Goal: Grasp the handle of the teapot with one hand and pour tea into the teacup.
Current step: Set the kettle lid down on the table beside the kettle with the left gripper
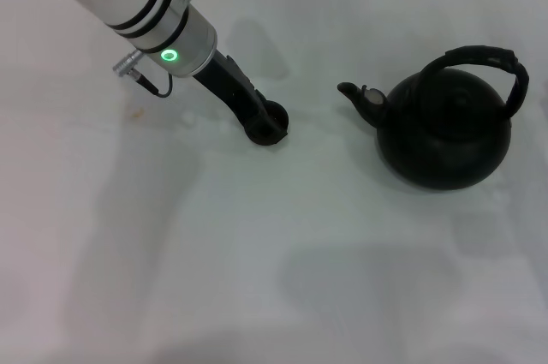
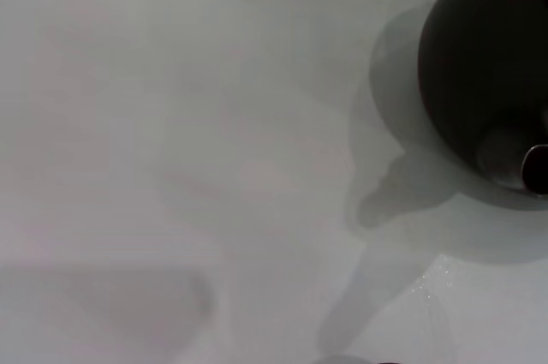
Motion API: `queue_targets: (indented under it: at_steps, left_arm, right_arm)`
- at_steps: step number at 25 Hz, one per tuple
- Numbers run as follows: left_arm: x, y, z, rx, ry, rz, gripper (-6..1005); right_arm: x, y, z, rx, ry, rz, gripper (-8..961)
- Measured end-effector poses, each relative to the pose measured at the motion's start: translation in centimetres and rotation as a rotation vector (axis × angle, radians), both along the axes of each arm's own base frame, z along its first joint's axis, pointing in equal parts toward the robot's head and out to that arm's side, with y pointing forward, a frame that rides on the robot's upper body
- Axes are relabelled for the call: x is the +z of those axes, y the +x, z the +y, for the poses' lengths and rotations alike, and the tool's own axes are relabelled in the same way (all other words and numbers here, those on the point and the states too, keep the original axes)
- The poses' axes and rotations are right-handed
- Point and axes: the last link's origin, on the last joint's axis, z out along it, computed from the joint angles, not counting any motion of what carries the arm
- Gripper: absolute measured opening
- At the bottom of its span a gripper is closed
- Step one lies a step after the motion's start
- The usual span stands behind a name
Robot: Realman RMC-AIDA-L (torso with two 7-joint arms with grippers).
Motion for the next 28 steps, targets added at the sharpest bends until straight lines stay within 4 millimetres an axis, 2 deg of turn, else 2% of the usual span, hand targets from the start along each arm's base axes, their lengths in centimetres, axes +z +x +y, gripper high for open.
queue_targets:
  at_steps: [12,15,20,28]
  left_arm:
    - [-0.1,0.2,-0.1,0.002,-0.005,-0.004,686]
    - [0.0,0.2,0.0,0.002,-0.008,-0.003,709]
    - [0.1,0.6,0.2,-0.005,-0.005,-0.007,866]
    - [-0.2,2.3,0.4,-0.087,-0.014,-0.108,873]
  right_arm:
    - [0.2,0.2,0.0,-0.008,0.007,-0.001,741]
    - [0.1,0.1,0.0,-0.006,0.007,0.0,741]
    - [0.1,0.1,0.0,-0.006,0.008,0.001,742]
    - [0.4,0.3,0.0,-0.017,0.02,0.002,742]
